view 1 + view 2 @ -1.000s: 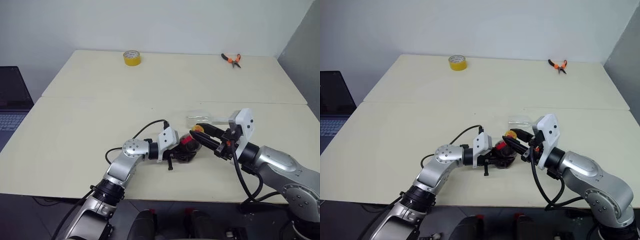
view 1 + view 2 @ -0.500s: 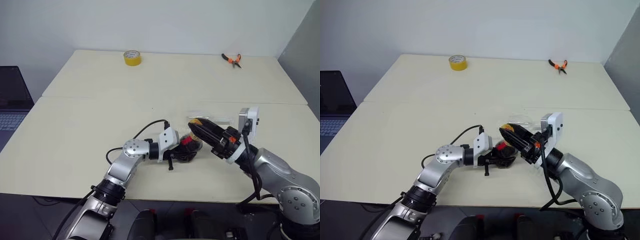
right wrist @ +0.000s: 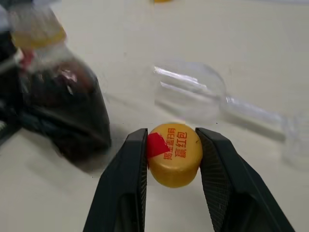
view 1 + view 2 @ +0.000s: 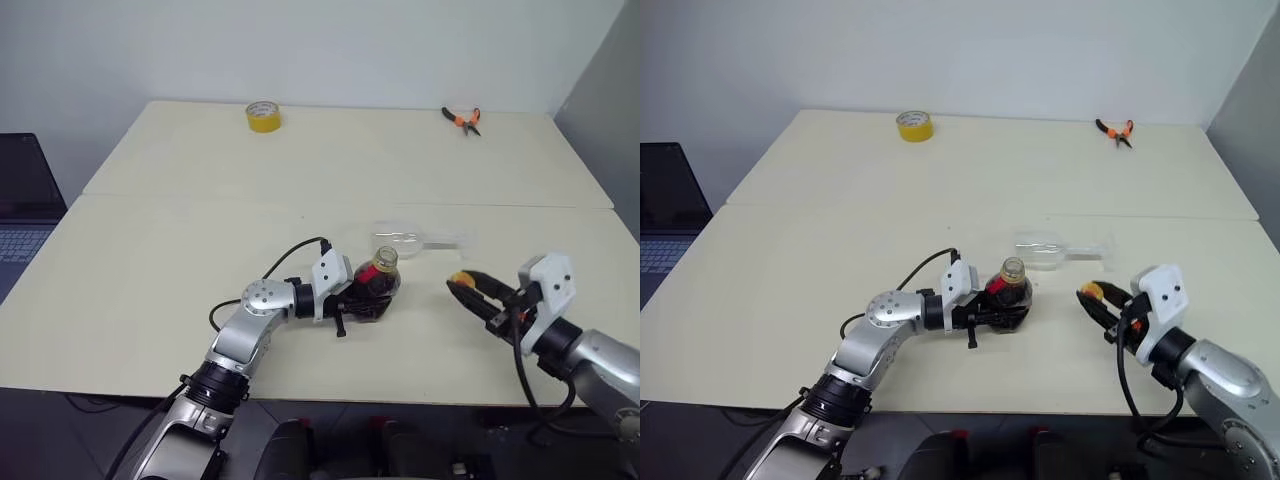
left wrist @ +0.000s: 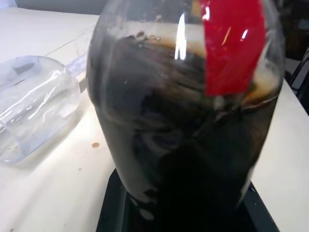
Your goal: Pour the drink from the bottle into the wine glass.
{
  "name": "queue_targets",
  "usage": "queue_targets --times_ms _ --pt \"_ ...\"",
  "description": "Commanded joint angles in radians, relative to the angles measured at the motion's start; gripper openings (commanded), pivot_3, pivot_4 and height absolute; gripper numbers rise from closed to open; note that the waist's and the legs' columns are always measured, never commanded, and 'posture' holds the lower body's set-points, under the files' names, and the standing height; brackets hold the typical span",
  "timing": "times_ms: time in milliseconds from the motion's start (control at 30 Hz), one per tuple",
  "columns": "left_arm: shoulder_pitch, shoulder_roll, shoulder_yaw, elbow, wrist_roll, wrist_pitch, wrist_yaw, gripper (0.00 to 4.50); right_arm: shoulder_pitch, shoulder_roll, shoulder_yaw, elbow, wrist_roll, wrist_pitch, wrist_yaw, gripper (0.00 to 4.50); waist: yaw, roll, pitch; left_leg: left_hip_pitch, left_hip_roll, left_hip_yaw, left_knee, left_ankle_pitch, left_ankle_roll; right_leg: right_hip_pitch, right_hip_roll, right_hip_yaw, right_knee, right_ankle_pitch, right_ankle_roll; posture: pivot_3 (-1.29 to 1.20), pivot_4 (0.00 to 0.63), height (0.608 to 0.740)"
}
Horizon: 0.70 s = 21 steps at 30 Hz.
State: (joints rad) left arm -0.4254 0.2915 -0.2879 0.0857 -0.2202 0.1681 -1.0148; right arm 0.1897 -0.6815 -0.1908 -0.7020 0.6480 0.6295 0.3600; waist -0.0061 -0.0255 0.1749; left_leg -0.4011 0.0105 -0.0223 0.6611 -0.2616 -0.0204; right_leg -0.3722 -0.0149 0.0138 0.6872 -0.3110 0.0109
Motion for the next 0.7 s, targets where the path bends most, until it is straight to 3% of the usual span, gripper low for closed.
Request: queue_targets --times_ms 33,300,533,700 --pt "-0.008 -0.006 0.004 -0.055 -0.022 -0.011 -0.008 0.74 0.018 0.016 0.096 0.092 -0.160 -0.114 0.030 1.24 0.000 0.000 0.000 0.000 0.000 0.000 0.000 0.000 0.000 0.000 0.000 0.000 0.000 0.000 0.000 0.00 0.150 0.740" --pt "-0.022 -0.004 -0.002 -0.056 -0.021 -0.012 -0.029 0.74 -0.055 0.160 0.115 0.367 -0.318 -0.275 -0.012 1.24 0.002 0.000 0.000 0.000 0.000 0.001 0.000 0.000 0.000 0.000 0.001 0.001 0.000 0.000 0.000 0.00 0.150 0.740" --pt "-0.020 -0.001 -0.001 -0.059 -0.018 -0.010 -0.034 0.74 -0.091 0.198 0.103 0.468 -0.359 -0.330 0.013 1.24 0.002 0.001 0.000 0.000 0.000 0.001 0.000 0.000 0.000 0.000 0.000 0.001 0.001 0.000 0.000 0.00 0.150 0.740" --pt "-0.017 0.000 0.002 -0.066 -0.019 -0.008 -0.030 0.74 -0.079 0.220 0.072 0.453 -0.310 -0.296 0.034 2.84 0.003 0.001 0.000 0.000 0.000 0.000 0.000 0.000 0.000 0.000 0.000 0.001 0.001 0.000 0.000 0.00 0.150 0.740"
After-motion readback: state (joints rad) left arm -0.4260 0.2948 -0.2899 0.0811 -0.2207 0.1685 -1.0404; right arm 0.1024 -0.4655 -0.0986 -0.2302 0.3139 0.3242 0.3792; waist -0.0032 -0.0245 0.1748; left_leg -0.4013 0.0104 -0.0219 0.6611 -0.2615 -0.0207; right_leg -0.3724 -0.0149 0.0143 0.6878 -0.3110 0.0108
